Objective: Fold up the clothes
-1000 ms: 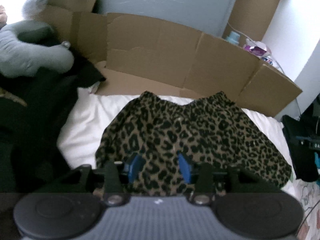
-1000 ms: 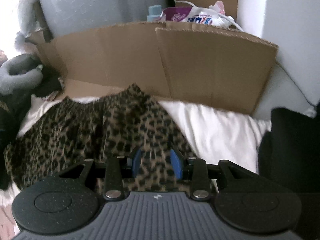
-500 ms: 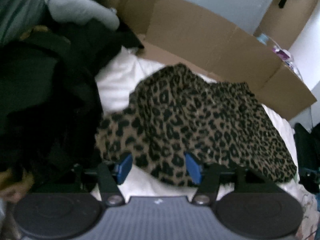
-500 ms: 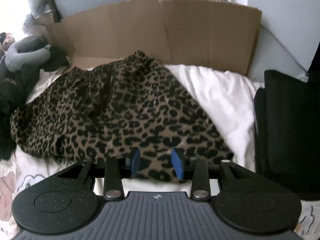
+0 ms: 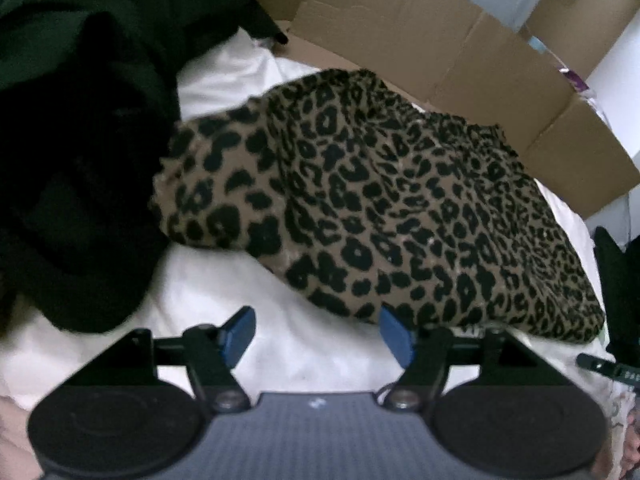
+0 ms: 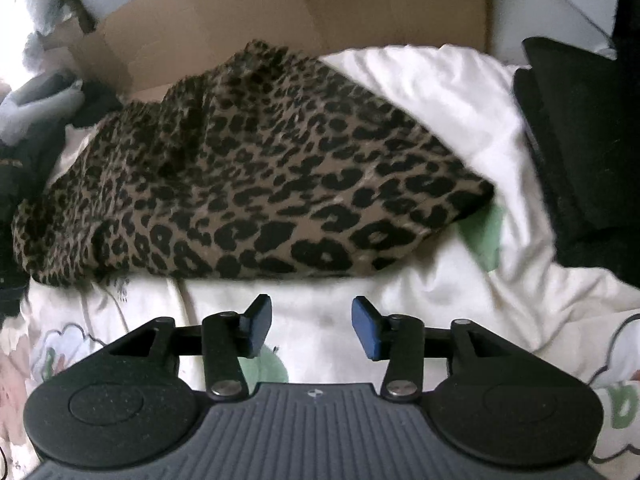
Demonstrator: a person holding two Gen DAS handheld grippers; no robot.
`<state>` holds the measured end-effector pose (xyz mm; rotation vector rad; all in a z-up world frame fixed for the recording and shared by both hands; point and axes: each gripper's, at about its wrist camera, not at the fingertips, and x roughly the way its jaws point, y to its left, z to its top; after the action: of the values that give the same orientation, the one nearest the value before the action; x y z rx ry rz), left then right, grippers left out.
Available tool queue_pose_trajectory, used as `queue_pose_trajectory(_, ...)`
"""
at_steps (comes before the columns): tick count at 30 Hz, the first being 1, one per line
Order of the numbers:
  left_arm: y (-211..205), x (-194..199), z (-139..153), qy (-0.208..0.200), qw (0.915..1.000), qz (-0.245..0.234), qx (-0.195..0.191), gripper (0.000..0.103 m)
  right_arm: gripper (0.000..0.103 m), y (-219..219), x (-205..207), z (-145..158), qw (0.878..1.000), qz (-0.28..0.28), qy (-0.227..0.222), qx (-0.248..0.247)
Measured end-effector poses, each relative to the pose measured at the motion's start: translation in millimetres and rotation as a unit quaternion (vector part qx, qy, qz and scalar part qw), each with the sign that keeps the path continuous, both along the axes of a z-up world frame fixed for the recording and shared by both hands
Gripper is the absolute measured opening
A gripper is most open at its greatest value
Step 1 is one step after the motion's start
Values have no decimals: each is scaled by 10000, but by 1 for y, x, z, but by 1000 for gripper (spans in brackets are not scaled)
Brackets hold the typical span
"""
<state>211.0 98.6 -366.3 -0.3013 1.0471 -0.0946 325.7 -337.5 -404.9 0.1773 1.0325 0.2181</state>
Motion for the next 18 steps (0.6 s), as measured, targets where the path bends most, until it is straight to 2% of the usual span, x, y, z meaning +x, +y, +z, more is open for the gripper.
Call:
queue_pose_trajectory(2, -2, 1, -6, -50, 10000, -34, -62, 71, 53, 3, 2, -6, 10000, 52, -17, 30)
queue_pose_trajectory(6, -7, 3, -19, -114, 9997, -115, -173, 71, 62, 11, 7, -14, 9998, 156, -116, 38)
queue_pose_trajectory(11, -19, 5, -25, -230, 9988, -411, 100, 69, 75, 29, 17, -18, 9983, 428, -374, -152)
queue_pose_trajectory(18, -35, 8, -32, -393, 9947, -819, 473, 68, 75, 50, 32, -16, 9939, 742, -698, -424)
